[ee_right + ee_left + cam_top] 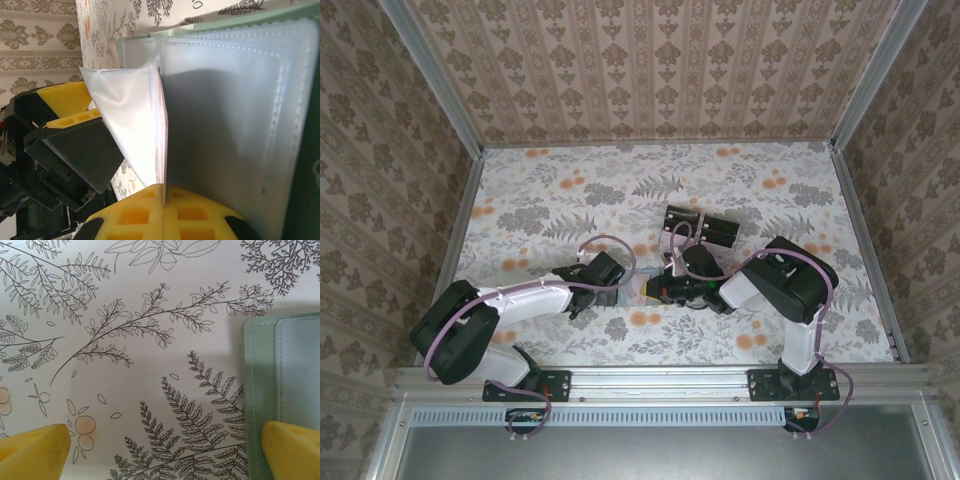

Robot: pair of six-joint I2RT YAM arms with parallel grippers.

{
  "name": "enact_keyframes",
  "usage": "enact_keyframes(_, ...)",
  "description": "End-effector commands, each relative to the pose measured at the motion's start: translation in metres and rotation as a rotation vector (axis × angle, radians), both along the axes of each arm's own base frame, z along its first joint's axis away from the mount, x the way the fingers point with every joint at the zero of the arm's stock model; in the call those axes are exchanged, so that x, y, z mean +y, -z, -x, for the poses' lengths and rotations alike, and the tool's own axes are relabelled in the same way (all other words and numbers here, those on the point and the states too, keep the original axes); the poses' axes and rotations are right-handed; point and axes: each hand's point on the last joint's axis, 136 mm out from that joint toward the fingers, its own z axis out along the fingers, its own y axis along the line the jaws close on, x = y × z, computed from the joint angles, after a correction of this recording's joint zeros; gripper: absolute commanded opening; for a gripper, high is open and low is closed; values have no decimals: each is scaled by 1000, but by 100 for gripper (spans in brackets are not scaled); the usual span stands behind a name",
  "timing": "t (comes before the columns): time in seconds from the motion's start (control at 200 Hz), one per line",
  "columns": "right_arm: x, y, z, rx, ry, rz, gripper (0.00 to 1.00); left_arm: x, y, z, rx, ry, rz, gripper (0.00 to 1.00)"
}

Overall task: Put the credit cards into the card holder
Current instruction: Insert the credit card into the card slot.

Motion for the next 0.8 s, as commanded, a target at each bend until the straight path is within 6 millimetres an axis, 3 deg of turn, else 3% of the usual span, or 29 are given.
enact_keyframes(0.0,-11,26,24,97,-48,78,0,12,5,4,23,-18,-63,100)
enact_keyframes(0.425,4,24,16,80,-103,55,1,19,-9,2,-23,-51,-74,100)
enact_keyframes(0.795,-1,5,15,24,-118,110,45,21,-20,-1,-50,-67,-71,100)
